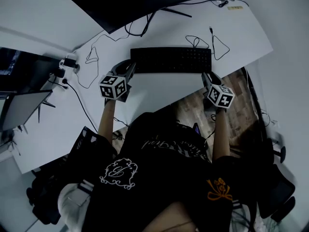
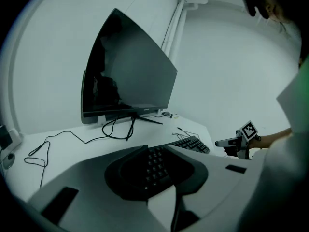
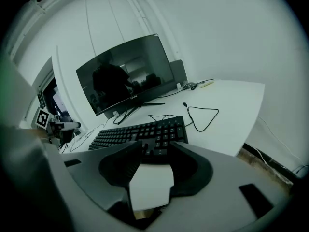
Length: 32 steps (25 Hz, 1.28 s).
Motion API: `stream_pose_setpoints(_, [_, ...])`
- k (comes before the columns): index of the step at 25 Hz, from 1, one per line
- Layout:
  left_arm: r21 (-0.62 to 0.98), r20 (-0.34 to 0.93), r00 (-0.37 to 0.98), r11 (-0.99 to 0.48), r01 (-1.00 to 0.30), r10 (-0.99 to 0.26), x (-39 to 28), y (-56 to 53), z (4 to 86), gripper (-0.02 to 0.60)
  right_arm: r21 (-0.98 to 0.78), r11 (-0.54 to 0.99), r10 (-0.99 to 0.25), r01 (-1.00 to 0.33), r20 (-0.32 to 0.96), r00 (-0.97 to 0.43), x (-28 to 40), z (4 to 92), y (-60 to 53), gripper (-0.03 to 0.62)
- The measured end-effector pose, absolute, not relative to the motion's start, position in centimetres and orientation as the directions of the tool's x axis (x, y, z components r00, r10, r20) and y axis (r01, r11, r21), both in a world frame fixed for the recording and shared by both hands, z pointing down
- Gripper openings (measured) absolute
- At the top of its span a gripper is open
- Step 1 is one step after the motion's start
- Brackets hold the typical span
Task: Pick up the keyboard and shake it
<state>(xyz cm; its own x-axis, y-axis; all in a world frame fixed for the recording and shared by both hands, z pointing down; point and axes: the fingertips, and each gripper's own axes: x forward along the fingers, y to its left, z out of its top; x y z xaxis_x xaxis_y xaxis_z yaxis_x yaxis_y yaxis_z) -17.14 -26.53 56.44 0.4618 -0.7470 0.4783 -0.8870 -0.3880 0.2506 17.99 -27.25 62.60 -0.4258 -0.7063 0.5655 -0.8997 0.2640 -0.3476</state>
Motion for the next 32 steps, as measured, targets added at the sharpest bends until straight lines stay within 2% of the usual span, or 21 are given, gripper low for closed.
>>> stream_pose_setpoints(5, [0.257,0.556,0.460,-0.383,-0.887,-0.692,-19.6,-30.0,60.4,0.155,-0.311,0.231,-0.685,-0.922,0.620,-0.381,19.1,65.0,-29.5,0.266])
stream_pose_setpoints(11, [0.345,0.642,0.501,-0.364,-0.865,-0.581,-20.2,-32.1,65.6,0.279,-0.339,0.234,-0.632,-0.911,0.659,-0.408,19.0,67.1,-31.1,0.323])
stream_pose_setpoints(15, [0.442,0.645,0.538,-0.309,-0.842,-0.543,-19.9,-33.0,67.4,0.328,-0.355,0.232,-0.599,-0.906,0.681,-0.421,18.9,68.3,-31.4,0.347])
stream_pose_setpoints(26, [0.468,0.658,0.569,-0.325,-0.822,-0.492,-18.7,-35.2,68.6,0.339,-0.383,0.171,-0.599,-0.908,0.691,-0.404,18.6,68.6,-32.1,0.357])
stream_pose_setpoints(32, [0.463,0.659,0.572,-0.335,-0.821,-0.488,-18.6,-35.2,68.6,0.339,-0.361,0.100,-0.633,-0.927,0.696,-0.339,19.0,68.7,-32.6,0.348])
